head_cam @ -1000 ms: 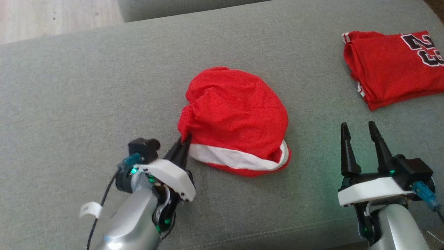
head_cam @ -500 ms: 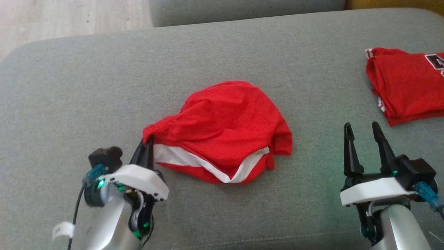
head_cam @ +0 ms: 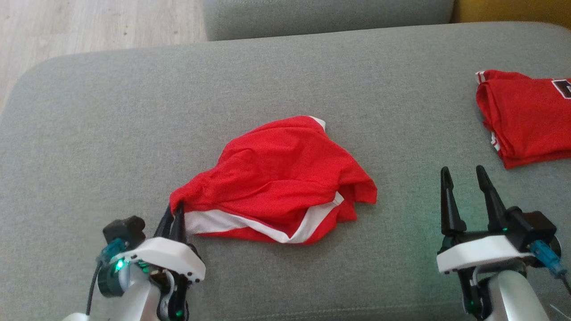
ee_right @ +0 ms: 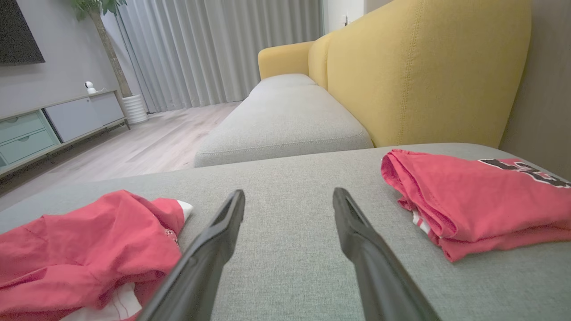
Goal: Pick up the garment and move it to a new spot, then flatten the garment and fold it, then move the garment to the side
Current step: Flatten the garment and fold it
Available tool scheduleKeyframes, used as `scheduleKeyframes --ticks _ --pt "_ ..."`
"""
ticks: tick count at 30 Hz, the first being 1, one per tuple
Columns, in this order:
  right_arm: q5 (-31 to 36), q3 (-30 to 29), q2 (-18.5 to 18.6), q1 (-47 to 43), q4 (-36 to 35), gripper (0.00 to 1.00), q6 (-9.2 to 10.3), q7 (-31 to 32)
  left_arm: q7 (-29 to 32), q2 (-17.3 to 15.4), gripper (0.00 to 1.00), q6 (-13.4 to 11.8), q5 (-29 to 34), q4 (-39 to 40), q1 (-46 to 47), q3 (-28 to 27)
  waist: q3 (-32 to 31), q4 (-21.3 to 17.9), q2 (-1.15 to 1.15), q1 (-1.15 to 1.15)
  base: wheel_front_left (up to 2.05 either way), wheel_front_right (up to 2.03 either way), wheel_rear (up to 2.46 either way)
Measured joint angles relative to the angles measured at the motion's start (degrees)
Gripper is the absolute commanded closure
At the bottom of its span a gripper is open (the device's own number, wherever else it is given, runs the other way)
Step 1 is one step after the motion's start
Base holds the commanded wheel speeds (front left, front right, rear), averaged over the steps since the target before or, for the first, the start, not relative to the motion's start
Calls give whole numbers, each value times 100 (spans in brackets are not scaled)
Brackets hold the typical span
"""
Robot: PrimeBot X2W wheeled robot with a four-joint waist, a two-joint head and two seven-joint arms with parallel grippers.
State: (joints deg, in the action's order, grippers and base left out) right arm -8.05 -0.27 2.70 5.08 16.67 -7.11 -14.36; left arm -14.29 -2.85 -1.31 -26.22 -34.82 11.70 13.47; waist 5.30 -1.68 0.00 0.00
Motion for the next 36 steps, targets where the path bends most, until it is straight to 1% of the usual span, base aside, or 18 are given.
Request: scheduleKeyframes --ticks 1,2,11,15,17,19,22,26,29,34,35,36 --pt "0 0 0 -23 24 0 0 0 0 4 9 30 2 16 -1 -21 -17 2 0 0 0 0 0" --pt "1 1 0 -38 32 0 0 0 0 9 0 37 2 49 -1 -47 -33 5 0 0 0 0 0" --pt "18 29 0 -115 80 0 0 0 0 20 0 148 227 524 -233 -275 -205 83 0 0 0 0 0" --pt "57 134 0 -125 169 0 0 0 0 23 0 274 367 829 -352 -224 -254 180 0 0 0 0 0" --pt "70 180 0 -126 221 0 0 0 0 23 0 287 396 897 -375 -188 -258 213 0 0 0 0 0" --pt "216 281 0 -122 331 0 0 3 0 23 0 289 396 1026 -433 -104 -259 287 0 0 0 0 0" --pt "478 466 1 -83 587 0 0 79 0 20 0 282 386 1230 -542 80 -254 416 0 0 0 0 0" --pt "762 665 0 125 1148 0 0 213 0 21 0 218 290 1499 -631 315 -219 632 0 0 0 0 0" --pt "900 649 2 442 1615 0 0 236 0 20 0 127 285 1684 -643 430 -176 813 0 0 0 0 0" --pt "1233 499 8 955 2285 0 0 225 0 18 0 59 285 1890 -650 447 -84 1094 0 1 0 0 0" --pt "1262 466 8 1035 2370 16 0 219 0 18 0 30 283 1926 -657 446 -62 1146 0 1 0 0 0" --pt "1278 452 9 1119 2463 62 0 201 0 16 0 29 268 1970 -670 443 -37 1197 0 0 0 0 0"
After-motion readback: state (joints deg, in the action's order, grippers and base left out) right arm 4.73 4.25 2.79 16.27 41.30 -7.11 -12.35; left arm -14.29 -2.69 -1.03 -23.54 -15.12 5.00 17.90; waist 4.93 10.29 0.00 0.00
